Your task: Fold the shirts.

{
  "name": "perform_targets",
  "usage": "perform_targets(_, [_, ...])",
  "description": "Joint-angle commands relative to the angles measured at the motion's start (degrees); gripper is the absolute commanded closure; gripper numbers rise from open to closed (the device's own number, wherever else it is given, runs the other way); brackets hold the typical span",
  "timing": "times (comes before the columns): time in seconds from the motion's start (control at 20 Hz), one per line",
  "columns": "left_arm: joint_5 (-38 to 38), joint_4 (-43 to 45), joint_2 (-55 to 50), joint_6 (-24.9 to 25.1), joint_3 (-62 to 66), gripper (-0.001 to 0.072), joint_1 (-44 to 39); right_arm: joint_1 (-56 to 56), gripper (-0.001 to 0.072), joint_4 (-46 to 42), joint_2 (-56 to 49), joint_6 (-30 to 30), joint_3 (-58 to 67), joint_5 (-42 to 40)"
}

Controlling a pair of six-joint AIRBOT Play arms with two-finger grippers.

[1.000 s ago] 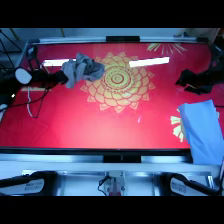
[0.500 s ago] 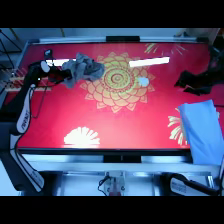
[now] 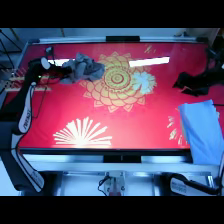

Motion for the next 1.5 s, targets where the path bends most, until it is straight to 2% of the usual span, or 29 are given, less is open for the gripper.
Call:
perform_targets(0.0, [0.5, -0.3, 14.0, 4.9, 0.8, 0.0677, -4.1, 0.0, 0.0154, 0.5, 3.0, -0.2, 0.1, -0.6])
perform_targets(0.1, [1.5, 0.5, 26.4, 6.9, 0.8, 0.0677, -8.3, 0.0, 0.0154, 0.4, 8.0, -3.0, 0.1, -1.7])
perform_targets(0.25, [1.5, 0.4, 42.1, 6.8, 0.5, 0.0676, -15.5, 0.0, 0.0154, -1.1, 18.0, -6.1, 0.1, -1.7])
perform_targets(0.4, [1.2, 0.5, 51.4, 6.8, -2.7, 0.0676, -24.3, 0.0, 0.0154, -2.5, 27.8, -6.2, 0.1, -1.7])
perform_targets(0.5, [-0.7, 0.5, 52.8, 5.9, -6.6, 0.0676, -28.5, 0.0, 0.0155, -2.3, 32.4, -6.1, 0.1, -0.3])
perform_targets(0.65, [-1.8, 1.6, 51.7, 5.3, -15.1, 0.0676, -30.9, 0.0, 0.0154, -2.3, 34.3, -4.2, -0.1, 7.6])
perform_targets(0.75, [-2.4, 6.5, 51.7, 5.3, -20.6, 0.0676, -30.4, 0.0, 0.0154, -1.1, 33.7, -3.7, -3.5, 11.1])
perform_targets(0.85, [-6.7, 11.2, 51.7, 3.5, -24.3, 0.0676, -29.2, 0.3, 0.0154, 1.9, 33.7, -3.7, -11.7, 10.5])
perform_targets(0.95, [-9.6, 11.4, 51.7, 3.1, -28.1, 0.0676, -28.3, 4.6, 0.0154, 2.4, 33.6, -2.5, -23.1, 5.8])
perform_targets(1.1, [-10.0, 12.3, 51.8, 3.1, -35.5, 0.0676, -28.2, 17.9, 0.0151, 2.3, 31.2, 2.0, -39.5, -6.1])
perform_targets(1.15, [-10.7, 14.1, 51.8, 3.1, -37.7, 0.0676, -28.2, 23.0, 0.0109, 2.2, 28.9, 3.2, -43.0, -9.9])
perform_targets(1.2, [-11.7, 15.5, 51.8, 3.1, -39.2, 0.0676, -28.2, 27.2, 0.0081, 2.3, 26.1, 4.2, -44.7, -12.8])
perform_targets(1.3, [-13.9, 17.7, 52.2, 3.2, -40.9, 0.0676, -28.2, 32.7, 0.0081, 3.2, 19.7, 5.6, -44.7, -17.8])
perform_targets(1.45, [-15.4, 20.0, 54.1, 4.0, -41.9, 0.0676, -28.2, 33.9, 0.0082, 11.1, 10.7, 4.3, -44.3, -23.9])
